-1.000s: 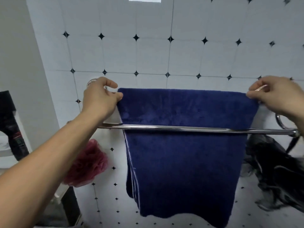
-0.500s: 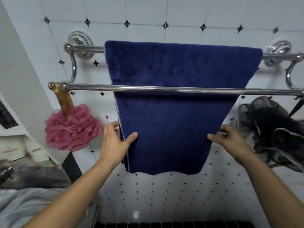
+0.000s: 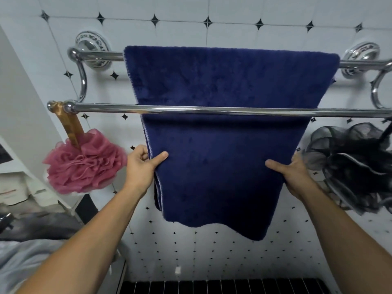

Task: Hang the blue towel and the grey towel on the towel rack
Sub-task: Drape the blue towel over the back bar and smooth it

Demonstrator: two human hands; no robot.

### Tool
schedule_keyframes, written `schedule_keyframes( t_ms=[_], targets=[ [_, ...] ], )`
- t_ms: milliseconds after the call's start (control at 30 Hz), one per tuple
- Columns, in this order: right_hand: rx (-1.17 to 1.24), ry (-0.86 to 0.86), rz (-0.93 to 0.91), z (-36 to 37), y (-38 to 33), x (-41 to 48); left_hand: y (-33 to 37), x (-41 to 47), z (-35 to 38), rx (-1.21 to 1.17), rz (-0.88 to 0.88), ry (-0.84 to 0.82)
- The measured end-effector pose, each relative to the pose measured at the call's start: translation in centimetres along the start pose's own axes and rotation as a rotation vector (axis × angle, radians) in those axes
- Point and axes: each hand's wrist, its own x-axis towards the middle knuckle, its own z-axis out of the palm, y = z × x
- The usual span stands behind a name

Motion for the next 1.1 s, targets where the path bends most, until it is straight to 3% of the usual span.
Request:
schedule_keyframes(
  t_ms=[67,167,233,433,567,667,800,933,1000,1100],
  targets=[
    [-0.011,-0.078,0.09,-0.4,1.7,-1.0,-1.1,-1.1,-0.2,-0.021,-0.021,-0.049],
    [-0.148,-0.221,0.318,0.1,6.0,-3.8,-5.0,-5.0,-0.5,0.082,-0.209,-0.166],
    [-0.178,-0.213,0.426,0.6,8.5,-5.3,-7.6,-7.3,-0.7,0.172,-0.309,-0.187],
    [-0.256,-0.003,0.424,-0.2,10.6,-4.4,-9.6,-6.5,-2.6,0.232,-0.346,-0.079],
    [-0.145,-0.099,0.489,0.3,12.9,-5.3,-10.7,-7.5,-2.2,0.129,-0.413,-0.036],
    [-0.112,-0.181,0.512,-0.3,14.9,-7.0,-11.2,-7.8,-3.0,0.166,-0.4,-0.026],
    [-0.16,-0.117,0.518,-1.4,15.6,-7.0,-11.7,-7.0,-4.0,0.234,-0.373,-0.006],
    [-0.186,-0.258,0.527,-2.4,14.7,-7.5,-11.9,-6.6,-4.2,0.284,-0.364,0.035],
    [-0.11,-0.311,0.556,-2.8,14.8,-8.2,-11.9,-6.1,-4.1,0.337,-0.344,0.034],
    [0.239,-0.251,0.674,-2.5,15.3,-8.9,-11.9,-5.6,-3.8,0.368,-0.343,0.021]
  ],
)
